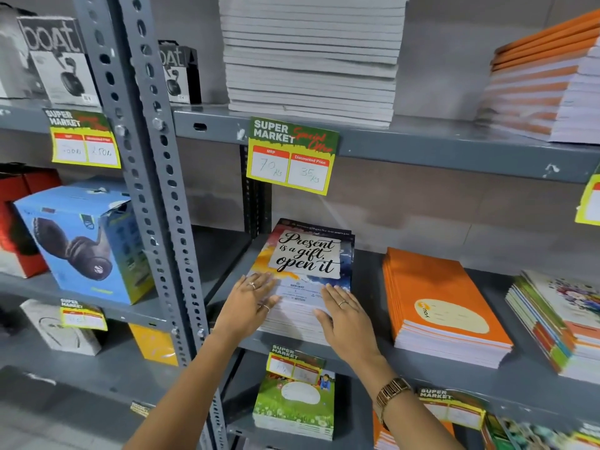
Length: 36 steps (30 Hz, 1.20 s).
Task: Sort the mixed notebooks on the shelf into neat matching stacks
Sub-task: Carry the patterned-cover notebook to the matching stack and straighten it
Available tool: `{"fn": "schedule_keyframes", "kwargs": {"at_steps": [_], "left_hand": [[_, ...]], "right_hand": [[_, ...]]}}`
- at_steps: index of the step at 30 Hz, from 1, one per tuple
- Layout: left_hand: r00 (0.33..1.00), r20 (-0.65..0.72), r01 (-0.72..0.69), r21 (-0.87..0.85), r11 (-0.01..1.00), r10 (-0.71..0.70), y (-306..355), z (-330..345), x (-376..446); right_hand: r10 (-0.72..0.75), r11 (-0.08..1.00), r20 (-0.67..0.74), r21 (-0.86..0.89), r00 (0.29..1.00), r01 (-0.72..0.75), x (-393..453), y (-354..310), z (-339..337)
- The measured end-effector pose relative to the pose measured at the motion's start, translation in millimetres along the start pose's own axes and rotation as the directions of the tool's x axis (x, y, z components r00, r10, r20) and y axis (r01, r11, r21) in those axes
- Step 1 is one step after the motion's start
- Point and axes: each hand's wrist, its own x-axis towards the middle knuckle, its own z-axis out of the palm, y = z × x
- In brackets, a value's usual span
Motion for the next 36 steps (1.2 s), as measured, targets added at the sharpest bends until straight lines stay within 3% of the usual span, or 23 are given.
{"fn": "schedule_keyframes", "kwargs": {"at_steps": [4,9,17,26,36], "left_hand": [[0.999,-0.045,-0.013,-0.027,1.0,0.012,1,0,-2],[0.997,-0.069,-0.024,0.011,1.0,0.025,2,1,-6],[0.999,-0.055,0.001,0.034,0.999,0.001,5,1,-8],[0.998,-0.059,0.013,0.02,1.0,-0.012,7,1,-9],[0.999,-0.05,0.013,0.023,1.0,-0.012,3,2,-9]], "right_hand": [[-0.023,0.995,-0.137,-0.094,0.99,0.01,-2,-5,0],[-0.033,0.998,-0.162,-0.055,0.986,0.025,-2,-3,2],[0.016,0.987,-0.001,0.157,1.0,-0.016,2,6,-4],[0.031,0.985,0.125,0.162,0.992,-0.052,6,10,-8],[-0.001,0.985,0.152,0.173,0.988,-0.026,1,12,-10]]}}
